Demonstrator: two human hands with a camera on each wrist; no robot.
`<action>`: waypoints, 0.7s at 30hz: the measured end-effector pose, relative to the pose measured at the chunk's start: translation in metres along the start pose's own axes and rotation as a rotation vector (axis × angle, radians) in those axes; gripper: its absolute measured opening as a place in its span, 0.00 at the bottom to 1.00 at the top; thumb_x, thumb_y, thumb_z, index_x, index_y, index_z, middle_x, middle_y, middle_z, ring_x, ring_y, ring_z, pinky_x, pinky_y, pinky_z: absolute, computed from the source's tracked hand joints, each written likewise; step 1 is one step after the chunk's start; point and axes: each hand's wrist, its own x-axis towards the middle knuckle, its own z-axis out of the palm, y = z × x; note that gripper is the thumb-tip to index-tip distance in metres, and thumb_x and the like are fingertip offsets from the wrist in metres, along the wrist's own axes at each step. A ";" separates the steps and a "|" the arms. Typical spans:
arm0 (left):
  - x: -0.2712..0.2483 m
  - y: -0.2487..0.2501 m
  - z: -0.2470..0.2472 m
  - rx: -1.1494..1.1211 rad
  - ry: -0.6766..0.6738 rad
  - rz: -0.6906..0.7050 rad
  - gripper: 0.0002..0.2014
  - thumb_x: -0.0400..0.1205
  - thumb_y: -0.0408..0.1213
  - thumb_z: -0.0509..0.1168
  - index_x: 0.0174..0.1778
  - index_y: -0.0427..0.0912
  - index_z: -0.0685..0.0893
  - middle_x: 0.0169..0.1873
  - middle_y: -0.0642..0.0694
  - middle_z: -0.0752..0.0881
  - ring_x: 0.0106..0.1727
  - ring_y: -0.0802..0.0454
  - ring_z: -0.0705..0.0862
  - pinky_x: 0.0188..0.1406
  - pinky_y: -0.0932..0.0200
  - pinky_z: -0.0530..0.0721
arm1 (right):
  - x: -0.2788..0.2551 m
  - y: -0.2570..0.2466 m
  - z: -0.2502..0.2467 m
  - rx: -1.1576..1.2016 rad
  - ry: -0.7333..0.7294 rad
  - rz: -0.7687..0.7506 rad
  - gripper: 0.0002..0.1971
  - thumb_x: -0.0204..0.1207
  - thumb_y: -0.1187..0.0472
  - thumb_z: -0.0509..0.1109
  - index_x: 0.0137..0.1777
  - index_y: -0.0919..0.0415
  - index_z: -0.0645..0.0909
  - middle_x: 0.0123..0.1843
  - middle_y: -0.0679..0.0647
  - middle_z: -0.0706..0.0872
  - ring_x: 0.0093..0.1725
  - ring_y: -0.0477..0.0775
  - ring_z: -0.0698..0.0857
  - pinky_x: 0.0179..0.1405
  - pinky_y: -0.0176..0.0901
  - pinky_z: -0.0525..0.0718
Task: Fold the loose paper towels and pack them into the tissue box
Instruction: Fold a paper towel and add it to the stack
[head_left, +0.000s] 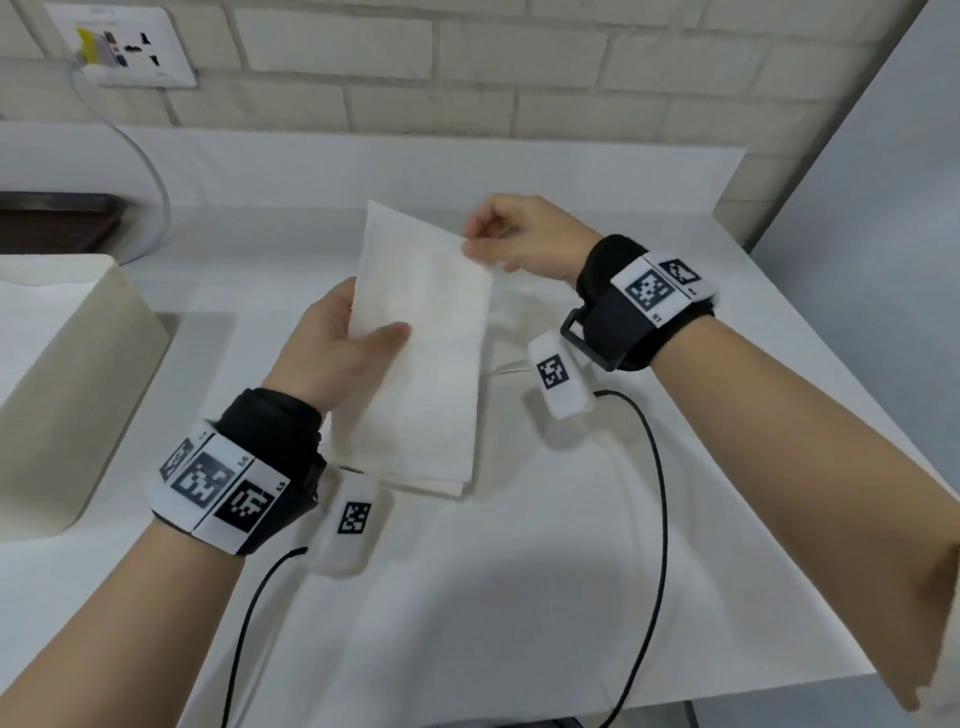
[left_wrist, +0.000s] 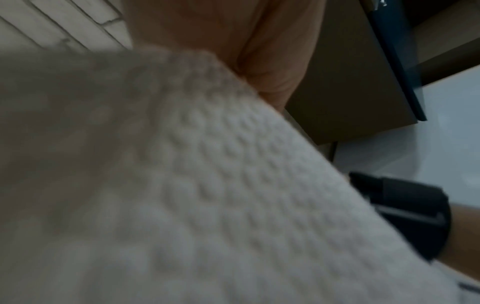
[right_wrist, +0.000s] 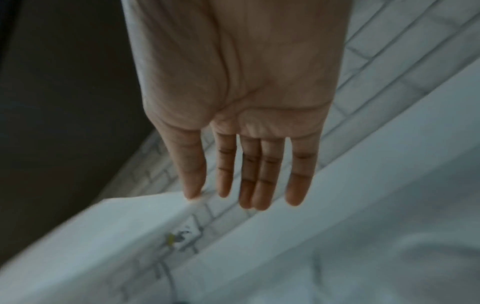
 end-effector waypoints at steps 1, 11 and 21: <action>0.000 -0.003 -0.004 -0.007 0.049 -0.012 0.21 0.74 0.36 0.71 0.63 0.41 0.79 0.54 0.45 0.87 0.53 0.45 0.86 0.53 0.50 0.84 | 0.003 0.013 -0.002 -0.103 -0.040 0.080 0.10 0.75 0.62 0.72 0.54 0.57 0.77 0.49 0.50 0.81 0.44 0.41 0.79 0.46 0.30 0.76; 0.004 -0.030 -0.038 -0.019 0.289 -0.105 0.16 0.79 0.30 0.66 0.63 0.40 0.78 0.52 0.44 0.85 0.47 0.48 0.85 0.49 0.52 0.82 | 0.008 0.062 0.015 -0.842 -0.414 0.341 0.56 0.58 0.47 0.82 0.80 0.47 0.49 0.77 0.55 0.63 0.76 0.61 0.62 0.71 0.59 0.68; 0.011 -0.036 -0.050 -0.055 0.337 -0.151 0.12 0.81 0.27 0.57 0.56 0.44 0.79 0.43 0.47 0.84 0.41 0.49 0.83 0.45 0.52 0.80 | 0.008 0.055 -0.004 -0.636 -0.261 0.229 0.08 0.72 0.60 0.72 0.49 0.54 0.78 0.46 0.46 0.78 0.54 0.52 0.77 0.59 0.45 0.68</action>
